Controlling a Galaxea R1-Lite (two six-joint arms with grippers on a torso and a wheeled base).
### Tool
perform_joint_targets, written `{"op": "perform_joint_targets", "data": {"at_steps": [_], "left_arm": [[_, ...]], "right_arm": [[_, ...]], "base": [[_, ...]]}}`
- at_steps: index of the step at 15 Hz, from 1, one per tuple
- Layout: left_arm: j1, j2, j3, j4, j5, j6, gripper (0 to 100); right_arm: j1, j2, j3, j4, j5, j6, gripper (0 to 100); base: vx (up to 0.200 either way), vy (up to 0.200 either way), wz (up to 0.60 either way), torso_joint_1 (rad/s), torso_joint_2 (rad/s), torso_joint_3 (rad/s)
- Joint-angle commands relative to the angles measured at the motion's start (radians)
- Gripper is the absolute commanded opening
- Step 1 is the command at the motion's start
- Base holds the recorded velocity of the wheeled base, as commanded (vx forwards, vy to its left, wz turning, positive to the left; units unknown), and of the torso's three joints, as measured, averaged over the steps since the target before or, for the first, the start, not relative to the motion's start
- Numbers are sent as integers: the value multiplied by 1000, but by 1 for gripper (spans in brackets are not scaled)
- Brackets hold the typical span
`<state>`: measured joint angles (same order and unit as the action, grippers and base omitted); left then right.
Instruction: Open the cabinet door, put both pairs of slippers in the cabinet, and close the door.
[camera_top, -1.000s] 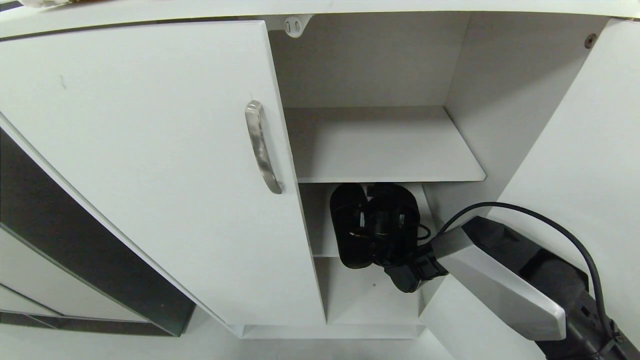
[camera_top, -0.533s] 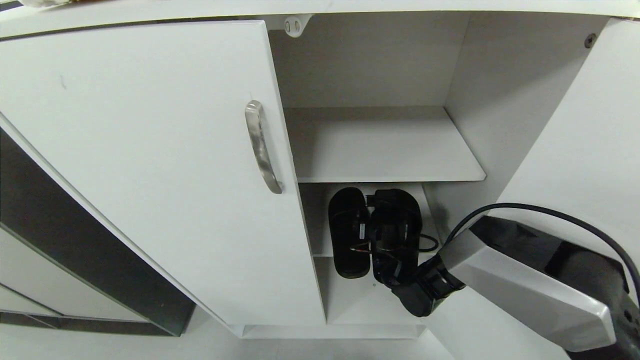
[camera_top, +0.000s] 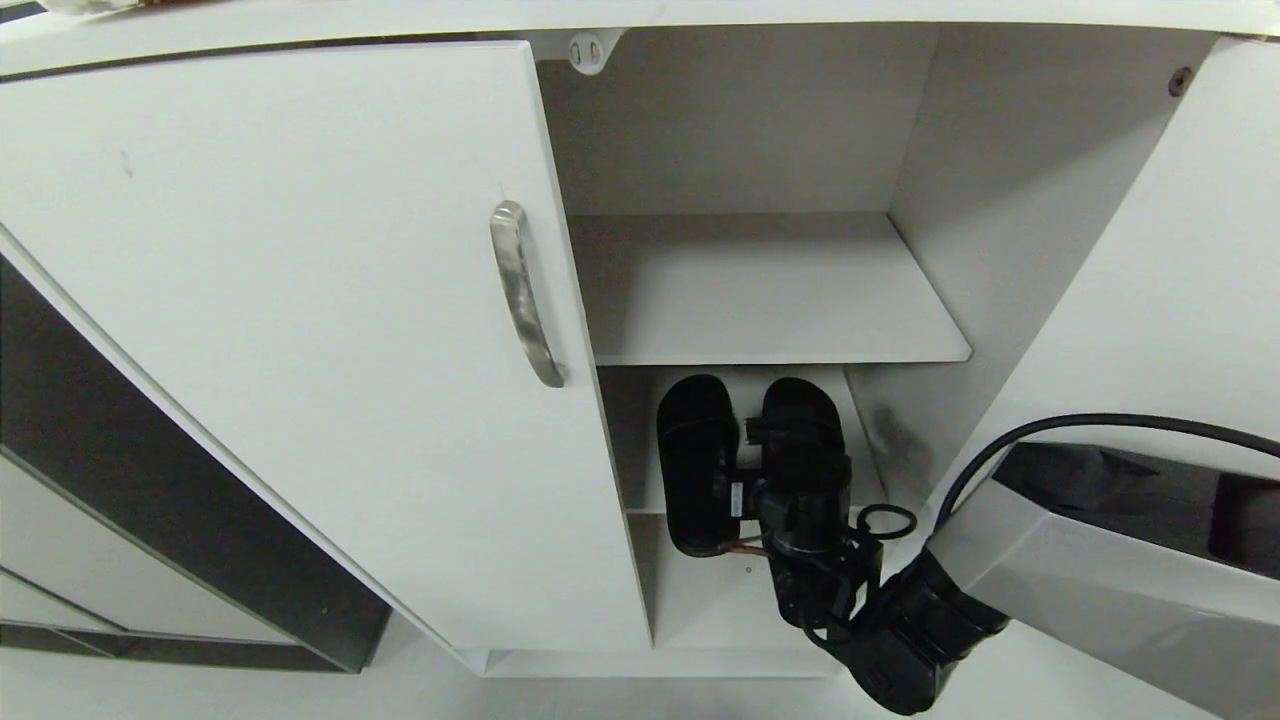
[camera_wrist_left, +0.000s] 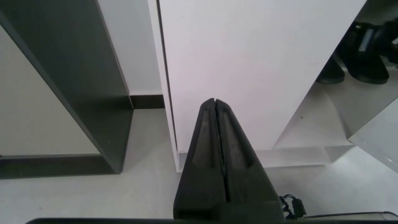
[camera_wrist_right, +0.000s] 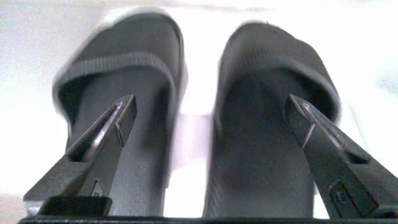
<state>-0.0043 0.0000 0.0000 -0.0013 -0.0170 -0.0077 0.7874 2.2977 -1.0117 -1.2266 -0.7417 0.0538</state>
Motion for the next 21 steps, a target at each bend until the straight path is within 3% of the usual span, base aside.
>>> {"op": "perform_joint_targets", "data": {"at_steps": [1, 4, 8, 17, 21], "left_arm": [[0, 2, 0, 0, 0, 0, 0], [0, 2, 0, 0, -1, 2, 0], [0, 2, 0, 0, -1, 3, 0], [0, 2, 0, 0, -1, 3, 0], [0, 2, 0, 0, 9, 6, 0]], "right_arm": [[49, -109, 163, -71, 7, 1, 0], [87, -129, 252, -156, 7, -35, 0], [96, -133, 254, -195, 8, -71, 0], [96, -132, 259, -195, 10, -69, 0], [96, -130, 266, -197, 10, -66, 0]], "base": [[0, 0, 0, 0, 0, 0], [0, 0, 0, 0, 0, 0], [0, 0, 0, 0, 0, 0], [-200, 0, 0, 2, 2, 2], [0, 0, 0, 0, 0, 0]]}}
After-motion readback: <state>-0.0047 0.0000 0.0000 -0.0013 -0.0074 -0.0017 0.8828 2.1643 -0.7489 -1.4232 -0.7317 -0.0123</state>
